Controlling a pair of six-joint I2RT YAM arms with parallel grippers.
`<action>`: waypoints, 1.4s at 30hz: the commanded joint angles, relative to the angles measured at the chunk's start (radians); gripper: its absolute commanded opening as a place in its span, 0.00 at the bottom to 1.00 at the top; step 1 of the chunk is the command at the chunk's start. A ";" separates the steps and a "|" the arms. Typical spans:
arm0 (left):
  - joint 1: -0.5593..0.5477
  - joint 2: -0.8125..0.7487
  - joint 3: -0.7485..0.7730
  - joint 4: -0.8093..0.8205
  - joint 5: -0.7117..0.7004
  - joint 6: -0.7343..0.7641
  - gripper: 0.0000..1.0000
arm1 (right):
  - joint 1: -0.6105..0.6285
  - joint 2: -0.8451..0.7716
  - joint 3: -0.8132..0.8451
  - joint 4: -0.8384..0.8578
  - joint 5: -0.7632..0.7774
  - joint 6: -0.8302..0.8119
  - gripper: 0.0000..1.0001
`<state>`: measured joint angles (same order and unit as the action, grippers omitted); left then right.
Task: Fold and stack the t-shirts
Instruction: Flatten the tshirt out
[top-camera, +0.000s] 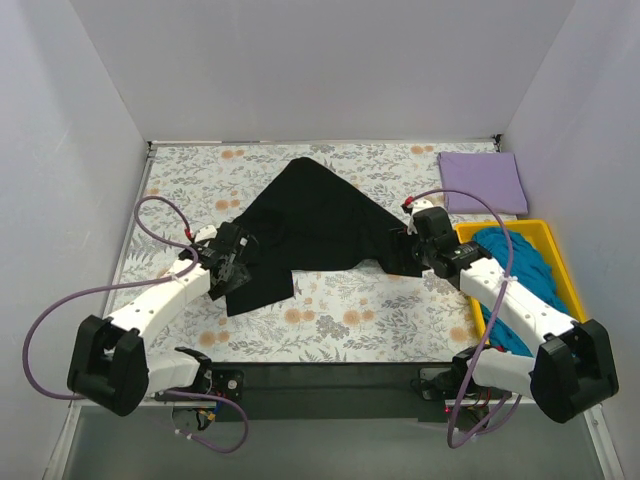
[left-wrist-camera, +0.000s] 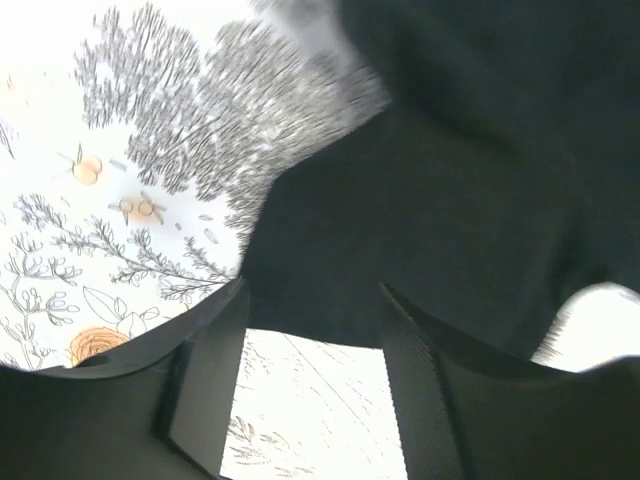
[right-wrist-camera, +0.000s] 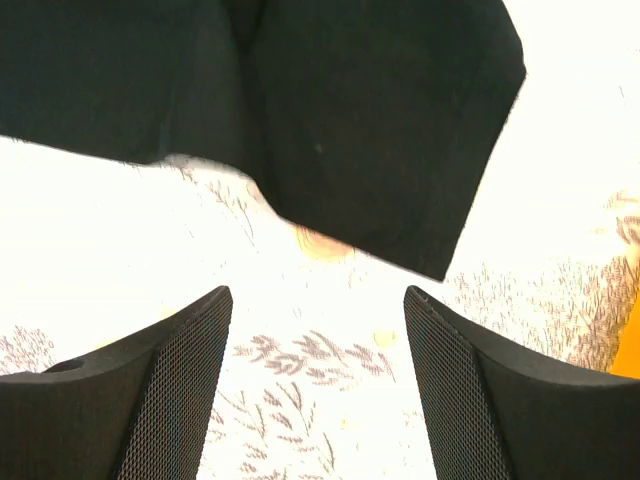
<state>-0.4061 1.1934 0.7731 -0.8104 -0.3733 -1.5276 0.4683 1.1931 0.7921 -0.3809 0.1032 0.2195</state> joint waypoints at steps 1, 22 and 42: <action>-0.003 0.043 -0.043 -0.029 -0.032 -0.138 0.50 | -0.008 -0.081 -0.047 0.007 0.023 0.024 0.76; -0.002 0.271 -0.172 0.123 0.073 -0.075 0.31 | -0.049 -0.093 -0.119 0.013 0.018 0.012 0.74; 0.049 -0.017 0.040 -0.038 -0.072 -0.037 0.00 | -0.148 0.049 -0.146 0.059 0.075 0.086 0.65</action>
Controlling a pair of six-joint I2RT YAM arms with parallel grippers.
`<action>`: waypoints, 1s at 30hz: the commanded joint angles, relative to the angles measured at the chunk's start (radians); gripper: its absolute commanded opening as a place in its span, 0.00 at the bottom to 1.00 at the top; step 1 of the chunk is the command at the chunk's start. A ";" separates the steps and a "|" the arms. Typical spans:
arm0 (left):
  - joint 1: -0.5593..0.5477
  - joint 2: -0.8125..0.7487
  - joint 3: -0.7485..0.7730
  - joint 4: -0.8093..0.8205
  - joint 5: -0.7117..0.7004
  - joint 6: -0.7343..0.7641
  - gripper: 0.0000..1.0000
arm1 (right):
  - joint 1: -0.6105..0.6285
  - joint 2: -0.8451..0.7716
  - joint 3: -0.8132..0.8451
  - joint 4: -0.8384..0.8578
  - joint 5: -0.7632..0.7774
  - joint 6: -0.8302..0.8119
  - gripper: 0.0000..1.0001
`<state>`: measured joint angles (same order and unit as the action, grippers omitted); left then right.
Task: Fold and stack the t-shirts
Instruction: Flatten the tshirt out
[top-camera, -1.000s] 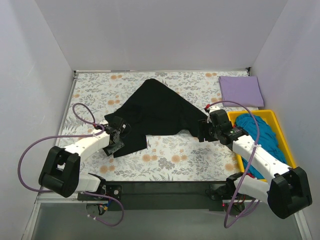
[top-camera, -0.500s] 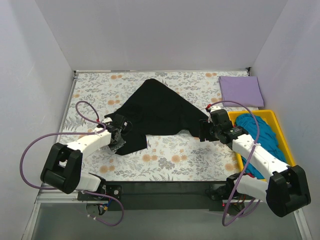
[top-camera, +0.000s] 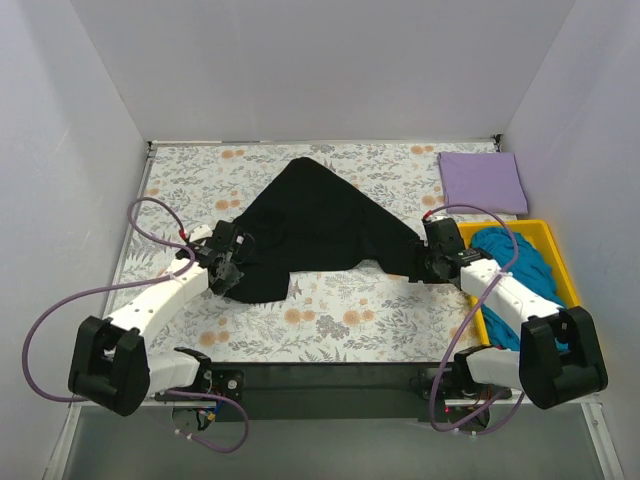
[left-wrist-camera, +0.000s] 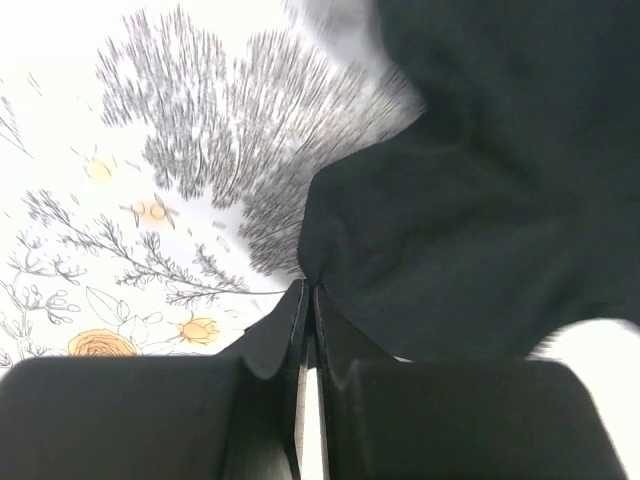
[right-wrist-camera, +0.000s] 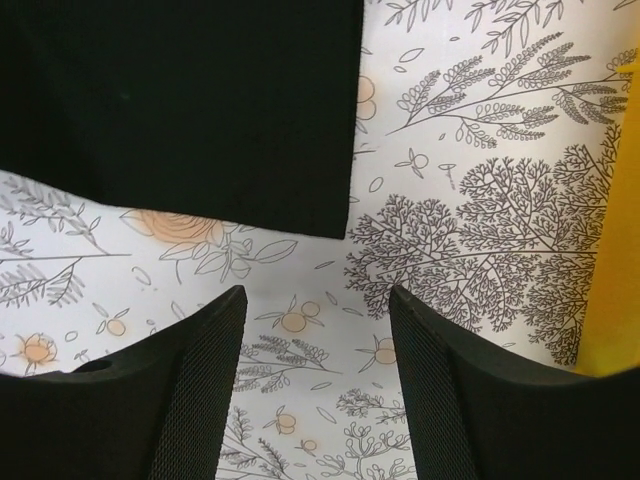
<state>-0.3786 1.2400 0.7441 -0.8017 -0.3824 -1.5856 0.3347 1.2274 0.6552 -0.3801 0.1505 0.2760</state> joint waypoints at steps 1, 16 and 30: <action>0.033 -0.088 0.077 -0.048 -0.062 0.038 0.00 | -0.017 0.027 -0.003 0.064 0.027 0.031 0.65; 0.052 -0.208 0.118 -0.083 -0.041 0.065 0.00 | -0.010 0.210 0.126 0.075 0.078 0.092 0.55; 0.052 -0.266 0.136 -0.083 -0.064 0.098 0.00 | 0.041 0.356 0.081 -0.023 0.072 0.115 0.49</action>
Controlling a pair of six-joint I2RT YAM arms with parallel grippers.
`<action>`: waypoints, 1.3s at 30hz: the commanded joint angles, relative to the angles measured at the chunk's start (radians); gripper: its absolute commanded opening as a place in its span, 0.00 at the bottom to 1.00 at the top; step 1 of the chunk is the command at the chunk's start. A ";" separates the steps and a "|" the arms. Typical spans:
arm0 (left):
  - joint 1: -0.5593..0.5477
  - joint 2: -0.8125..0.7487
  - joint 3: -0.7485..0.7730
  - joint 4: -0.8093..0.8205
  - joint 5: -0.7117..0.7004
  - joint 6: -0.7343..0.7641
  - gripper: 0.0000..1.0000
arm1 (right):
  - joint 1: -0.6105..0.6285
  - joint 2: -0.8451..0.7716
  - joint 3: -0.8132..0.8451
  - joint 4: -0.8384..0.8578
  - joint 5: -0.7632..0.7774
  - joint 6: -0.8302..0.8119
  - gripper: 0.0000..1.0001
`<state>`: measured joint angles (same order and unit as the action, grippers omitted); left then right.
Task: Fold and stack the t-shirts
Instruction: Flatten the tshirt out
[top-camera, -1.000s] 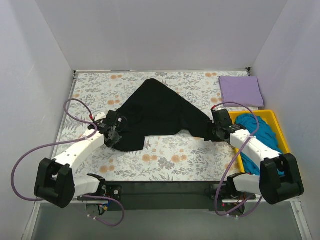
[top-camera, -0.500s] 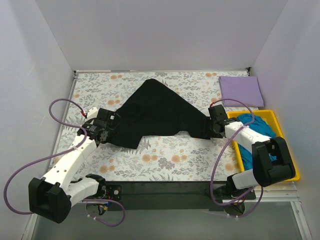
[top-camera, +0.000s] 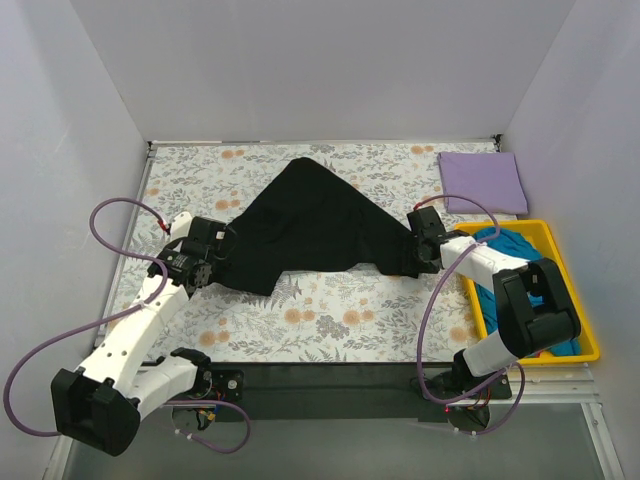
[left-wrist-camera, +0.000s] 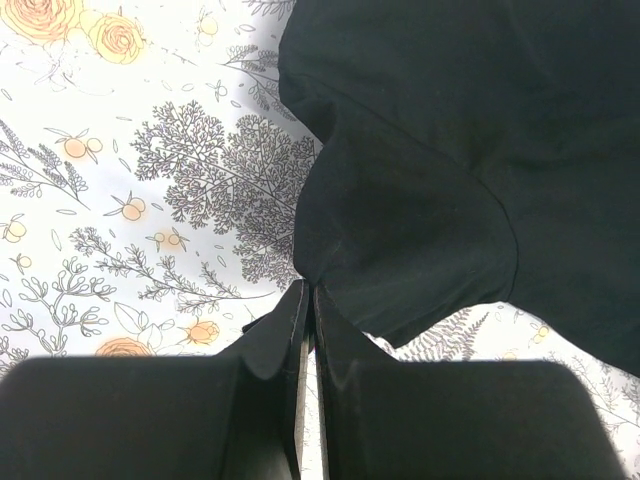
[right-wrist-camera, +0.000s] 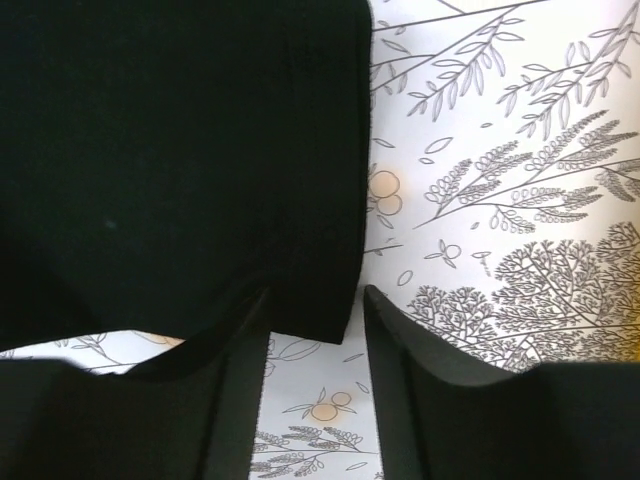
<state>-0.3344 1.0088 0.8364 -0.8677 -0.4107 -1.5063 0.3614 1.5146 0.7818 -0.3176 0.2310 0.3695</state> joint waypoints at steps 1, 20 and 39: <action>0.006 -0.041 0.047 -0.017 -0.039 0.018 0.00 | 0.013 0.070 -0.052 -0.093 -0.013 0.025 0.46; 0.115 0.161 0.108 0.323 -0.171 0.073 0.00 | -0.025 -0.020 0.338 -0.173 0.165 -0.116 0.01; 0.135 -0.137 0.886 0.519 -0.435 0.736 0.00 | -0.033 -0.583 0.809 -0.192 0.016 -0.493 0.01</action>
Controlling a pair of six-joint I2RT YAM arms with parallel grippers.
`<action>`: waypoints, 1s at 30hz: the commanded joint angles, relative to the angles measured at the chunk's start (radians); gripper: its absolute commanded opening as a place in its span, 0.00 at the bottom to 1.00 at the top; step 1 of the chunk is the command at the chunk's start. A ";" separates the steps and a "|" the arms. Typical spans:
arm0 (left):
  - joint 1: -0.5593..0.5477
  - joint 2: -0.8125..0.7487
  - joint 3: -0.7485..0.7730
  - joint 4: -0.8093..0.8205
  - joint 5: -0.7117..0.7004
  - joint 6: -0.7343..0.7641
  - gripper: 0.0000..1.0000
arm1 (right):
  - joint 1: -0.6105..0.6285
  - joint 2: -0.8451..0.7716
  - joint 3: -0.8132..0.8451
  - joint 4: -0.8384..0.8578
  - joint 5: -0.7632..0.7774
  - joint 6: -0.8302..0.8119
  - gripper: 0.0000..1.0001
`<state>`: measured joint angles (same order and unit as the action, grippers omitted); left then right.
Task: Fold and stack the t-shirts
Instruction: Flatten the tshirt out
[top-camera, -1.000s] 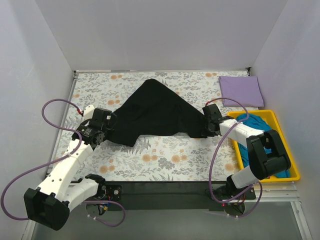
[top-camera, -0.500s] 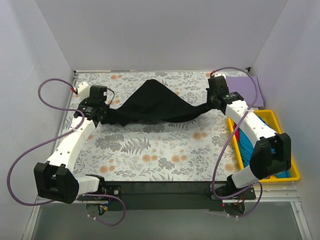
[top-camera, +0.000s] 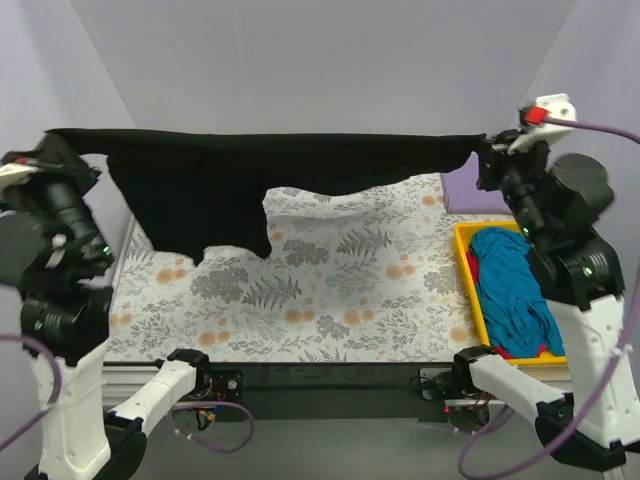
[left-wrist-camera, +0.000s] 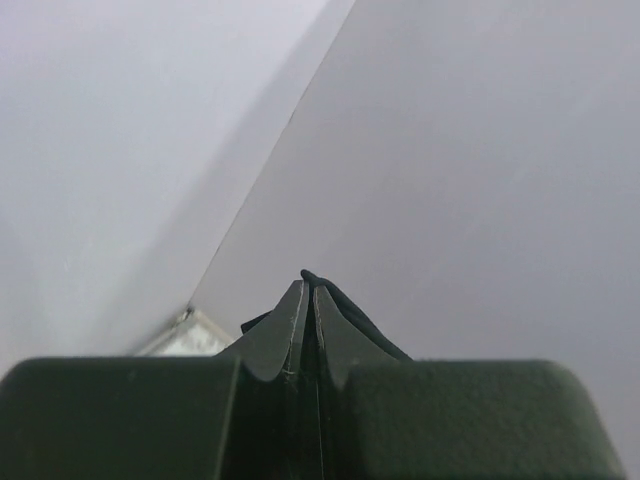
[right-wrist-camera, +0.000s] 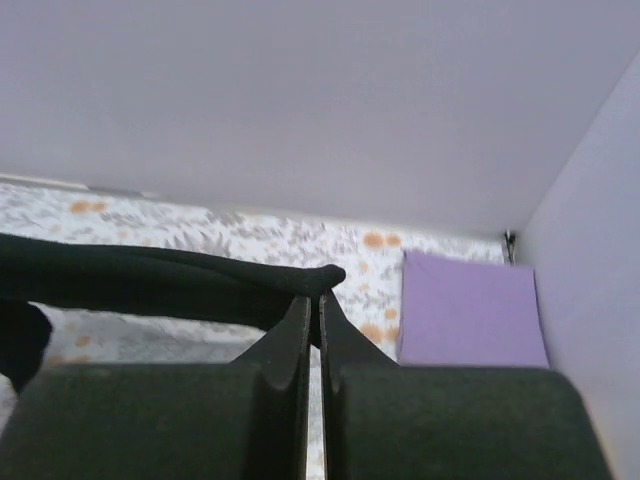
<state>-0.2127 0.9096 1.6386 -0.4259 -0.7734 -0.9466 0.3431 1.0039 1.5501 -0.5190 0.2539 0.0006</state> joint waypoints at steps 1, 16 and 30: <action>0.013 -0.038 0.108 0.090 -0.055 0.198 0.00 | -0.015 -0.089 0.062 0.011 -0.016 -0.138 0.01; 0.012 0.201 0.089 0.097 0.195 0.286 0.00 | -0.016 -0.048 -0.016 0.007 -0.113 -0.232 0.01; 0.039 0.773 -0.292 0.464 0.325 0.135 0.00 | -0.059 0.480 -0.479 0.566 -0.059 -0.205 0.01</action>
<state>-0.1928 1.6852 1.3003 -0.0830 -0.4801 -0.7609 0.3111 1.4399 1.0386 -0.1761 0.1970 -0.2131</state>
